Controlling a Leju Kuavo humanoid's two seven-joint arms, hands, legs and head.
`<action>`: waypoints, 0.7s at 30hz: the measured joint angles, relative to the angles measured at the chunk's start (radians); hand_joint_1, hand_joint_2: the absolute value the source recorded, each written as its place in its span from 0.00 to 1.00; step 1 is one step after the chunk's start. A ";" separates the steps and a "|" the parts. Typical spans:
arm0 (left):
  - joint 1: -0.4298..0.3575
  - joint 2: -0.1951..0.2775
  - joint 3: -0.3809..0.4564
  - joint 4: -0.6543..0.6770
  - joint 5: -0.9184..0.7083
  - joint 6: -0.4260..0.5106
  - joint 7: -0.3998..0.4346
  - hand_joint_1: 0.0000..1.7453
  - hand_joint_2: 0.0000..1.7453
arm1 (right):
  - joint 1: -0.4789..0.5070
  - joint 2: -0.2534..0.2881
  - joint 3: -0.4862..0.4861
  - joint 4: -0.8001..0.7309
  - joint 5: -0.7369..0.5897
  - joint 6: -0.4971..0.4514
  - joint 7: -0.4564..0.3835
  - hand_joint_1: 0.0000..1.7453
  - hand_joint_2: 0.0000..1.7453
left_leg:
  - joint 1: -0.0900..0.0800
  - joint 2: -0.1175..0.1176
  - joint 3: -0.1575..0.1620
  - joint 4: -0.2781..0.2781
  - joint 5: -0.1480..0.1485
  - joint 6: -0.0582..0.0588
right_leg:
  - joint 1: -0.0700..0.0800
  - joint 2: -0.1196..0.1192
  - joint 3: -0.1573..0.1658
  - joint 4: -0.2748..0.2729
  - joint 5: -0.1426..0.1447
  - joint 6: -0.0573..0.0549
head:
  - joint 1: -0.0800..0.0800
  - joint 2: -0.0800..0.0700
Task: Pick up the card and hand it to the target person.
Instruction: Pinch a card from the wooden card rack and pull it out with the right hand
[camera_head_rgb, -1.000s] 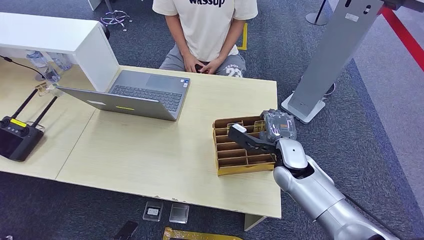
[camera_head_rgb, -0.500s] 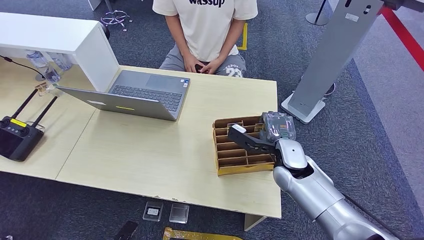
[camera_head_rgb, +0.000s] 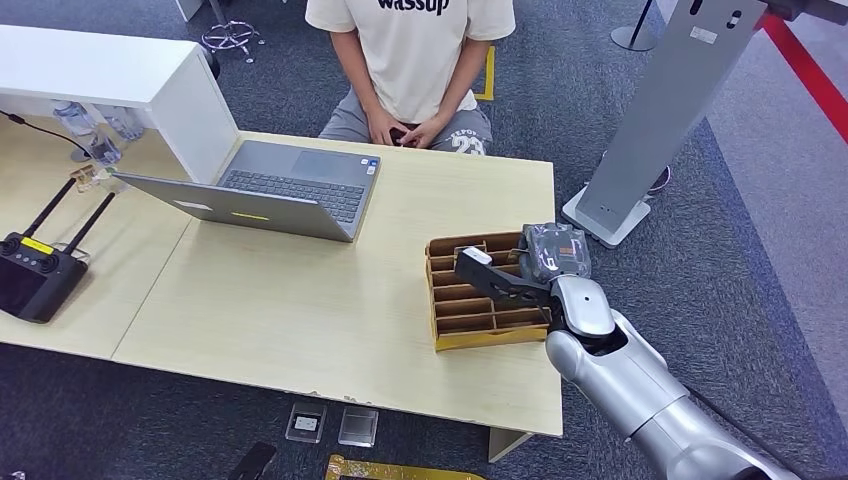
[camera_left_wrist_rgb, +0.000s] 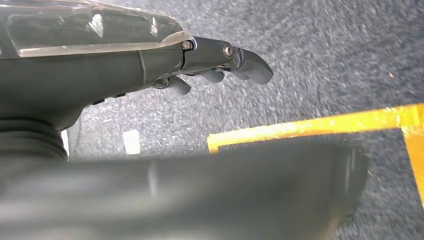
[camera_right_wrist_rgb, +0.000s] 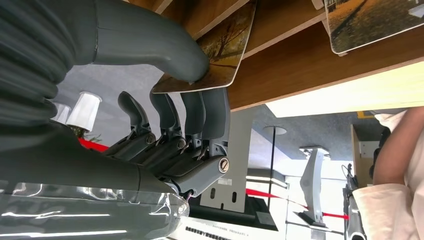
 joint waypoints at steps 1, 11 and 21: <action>0.000 0.001 0.000 0.000 0.001 -0.009 -0.004 0.00 1.00 | 0.000 0.000 0.000 0.000 -0.001 0.000 0.000 0.83 1.00 | 0.000 0.000 0.000 0.000 0.000 0.000 | 0.000 0.000 0.000 0.000 0.000 0.000 | 0.000 0.000; 0.008 0.007 0.000 0.000 0.014 -0.023 -0.001 0.00 1.00 | -0.002 -0.001 -0.002 -0.009 -0.033 0.010 0.010 0.83 1.00 | 0.000 0.000 0.000 0.000 0.000 0.000 | 0.000 0.000 0.000 0.000 0.000 0.000 | 0.000 0.000; 0.020 0.017 0.000 0.000 0.028 -0.014 -0.002 0.00 1.00 | -0.024 -0.047 -0.033 -0.178 -0.150 0.116 0.093 0.83 1.00 | 0.000 0.000 0.000 0.000 0.000 0.000 | 0.000 0.000 0.000 0.000 0.000 0.000 | 0.000 0.000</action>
